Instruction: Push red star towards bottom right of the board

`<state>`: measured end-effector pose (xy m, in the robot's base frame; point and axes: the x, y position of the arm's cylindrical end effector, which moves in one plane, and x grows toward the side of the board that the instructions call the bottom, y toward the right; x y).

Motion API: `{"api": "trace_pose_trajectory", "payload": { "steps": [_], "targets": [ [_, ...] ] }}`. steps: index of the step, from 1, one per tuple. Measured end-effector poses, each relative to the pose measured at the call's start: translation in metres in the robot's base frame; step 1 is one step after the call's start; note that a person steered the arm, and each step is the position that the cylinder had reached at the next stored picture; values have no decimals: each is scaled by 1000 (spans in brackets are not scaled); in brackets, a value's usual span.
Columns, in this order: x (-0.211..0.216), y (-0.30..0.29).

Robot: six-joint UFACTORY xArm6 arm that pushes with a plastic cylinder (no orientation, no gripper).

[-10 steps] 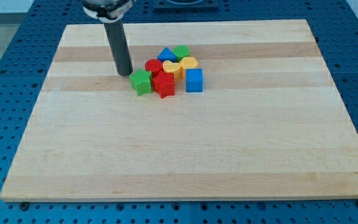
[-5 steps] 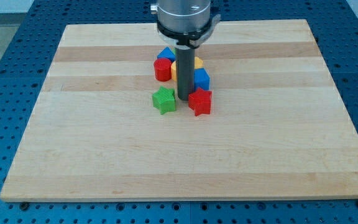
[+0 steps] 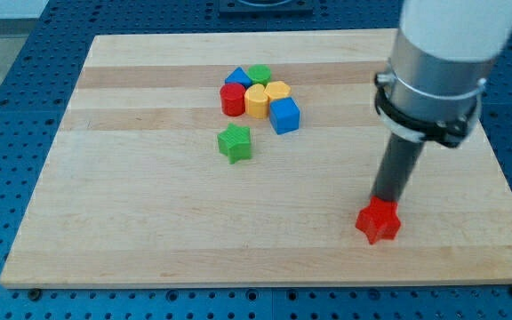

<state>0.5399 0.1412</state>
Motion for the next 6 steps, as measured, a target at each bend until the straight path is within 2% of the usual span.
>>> {"api": "trace_pose_trajectory", "payload": {
  "steps": [1,3,4,5,6],
  "targets": [
    [13,0],
    [7,-105],
    [10,-135],
    [29,-121],
    [33,-68]
  ]
}}
